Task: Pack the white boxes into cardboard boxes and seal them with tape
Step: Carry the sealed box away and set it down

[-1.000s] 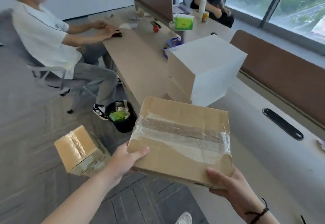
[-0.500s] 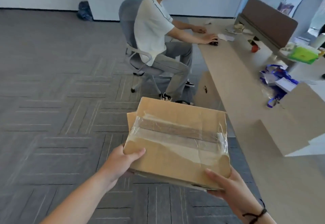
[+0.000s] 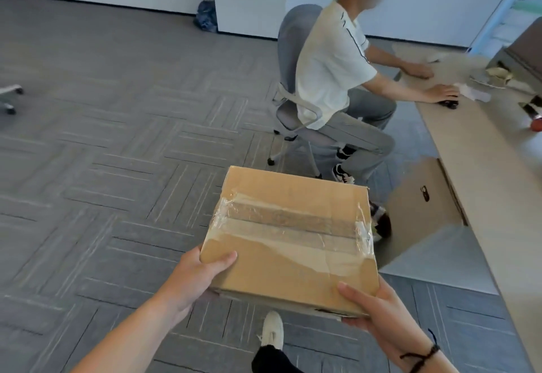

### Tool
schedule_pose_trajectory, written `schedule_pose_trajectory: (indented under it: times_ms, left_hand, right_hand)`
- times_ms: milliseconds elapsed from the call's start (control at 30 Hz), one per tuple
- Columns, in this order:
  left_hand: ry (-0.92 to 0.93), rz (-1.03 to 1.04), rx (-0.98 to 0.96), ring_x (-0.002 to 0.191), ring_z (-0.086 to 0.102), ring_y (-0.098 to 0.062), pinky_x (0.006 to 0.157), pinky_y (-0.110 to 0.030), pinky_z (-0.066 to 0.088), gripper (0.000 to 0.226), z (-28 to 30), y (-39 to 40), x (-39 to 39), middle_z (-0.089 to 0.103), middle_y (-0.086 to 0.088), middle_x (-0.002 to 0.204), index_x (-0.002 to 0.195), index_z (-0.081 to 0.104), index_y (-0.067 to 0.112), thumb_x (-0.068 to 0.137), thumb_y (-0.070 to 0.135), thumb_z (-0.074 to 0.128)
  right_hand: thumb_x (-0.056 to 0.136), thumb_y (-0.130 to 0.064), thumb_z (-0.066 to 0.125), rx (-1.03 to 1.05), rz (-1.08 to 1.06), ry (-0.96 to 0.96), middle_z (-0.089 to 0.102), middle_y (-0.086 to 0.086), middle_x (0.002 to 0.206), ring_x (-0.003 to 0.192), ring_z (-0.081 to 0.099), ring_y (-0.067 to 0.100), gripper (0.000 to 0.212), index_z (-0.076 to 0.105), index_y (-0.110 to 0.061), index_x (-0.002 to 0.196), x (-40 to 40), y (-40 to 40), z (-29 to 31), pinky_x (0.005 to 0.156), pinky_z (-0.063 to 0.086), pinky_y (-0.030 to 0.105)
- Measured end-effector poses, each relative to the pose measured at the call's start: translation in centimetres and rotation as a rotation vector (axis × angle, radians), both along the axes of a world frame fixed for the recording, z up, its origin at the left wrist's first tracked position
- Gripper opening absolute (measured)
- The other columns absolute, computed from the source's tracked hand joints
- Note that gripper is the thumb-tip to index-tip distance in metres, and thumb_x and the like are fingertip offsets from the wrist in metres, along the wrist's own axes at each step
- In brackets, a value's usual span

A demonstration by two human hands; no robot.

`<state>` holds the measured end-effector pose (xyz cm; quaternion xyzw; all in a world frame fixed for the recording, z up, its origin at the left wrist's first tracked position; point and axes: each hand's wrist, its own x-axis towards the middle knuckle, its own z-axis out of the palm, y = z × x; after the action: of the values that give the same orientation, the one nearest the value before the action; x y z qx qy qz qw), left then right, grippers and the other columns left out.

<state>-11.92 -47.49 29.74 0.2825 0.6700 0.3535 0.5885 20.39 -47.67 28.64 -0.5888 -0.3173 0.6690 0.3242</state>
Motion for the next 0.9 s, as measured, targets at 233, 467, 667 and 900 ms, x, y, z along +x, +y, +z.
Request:
schedule_pose_trajectory:
  times_ms: [233,467,667,900]
  left_hand:
    - [0.074,0.087,-0.02,0.099,0.073,-0.027,0.076,-0.047,0.06,0.037,1.1,11.7,-6.9,0.078,-0.002,0.1,0.116,0.068,0.018,0.085,0.036,0.079]
    - [0.082,0.124,-0.003,0.099,0.074,-0.023,0.088,-0.051,0.06,0.039,1.9,22.9,-13.6,0.079,0.002,0.102,0.116,0.067,0.022,0.083,0.04,0.079]
    - [0.044,0.163,-0.006,0.1,0.073,-0.025,0.084,-0.05,0.061,0.036,-0.6,34.2,-22.6,0.079,0.002,0.1,0.112,0.069,0.023,0.082,0.038,0.08]
    - [0.028,0.123,0.004,0.096,0.073,-0.026,0.078,-0.047,0.061,0.031,1.0,48.4,-35.4,0.079,0.001,0.096,0.114,0.069,0.021,0.086,0.033,0.077]
  right_hand:
    - [0.063,-0.033,0.09,-0.017,0.102,0.074,0.075,-0.001,0.112,0.104,0.072,0.026,0.072,0.057,-0.03,0.127,-6.8,15.3,-0.8,0.091,0.057,0.054]
    - [0.061,-0.036,0.094,0.001,0.195,0.052,0.075,-0.003,0.112,0.105,0.071,0.024,0.075,0.058,-0.03,0.126,-13.6,29.1,0.4,0.094,0.055,0.055]
    - [0.046,-0.045,0.093,0.021,0.244,-0.013,0.075,-0.001,0.112,0.104,0.072,0.026,0.087,0.058,-0.032,0.124,-22.8,40.7,-0.8,0.095,0.054,0.056]
    - [0.053,-0.042,0.095,0.03,0.201,-0.011,0.075,-0.001,0.113,0.104,0.072,0.027,0.084,0.057,-0.031,0.127,-35.1,52.9,-0.1,0.088,0.058,0.055]
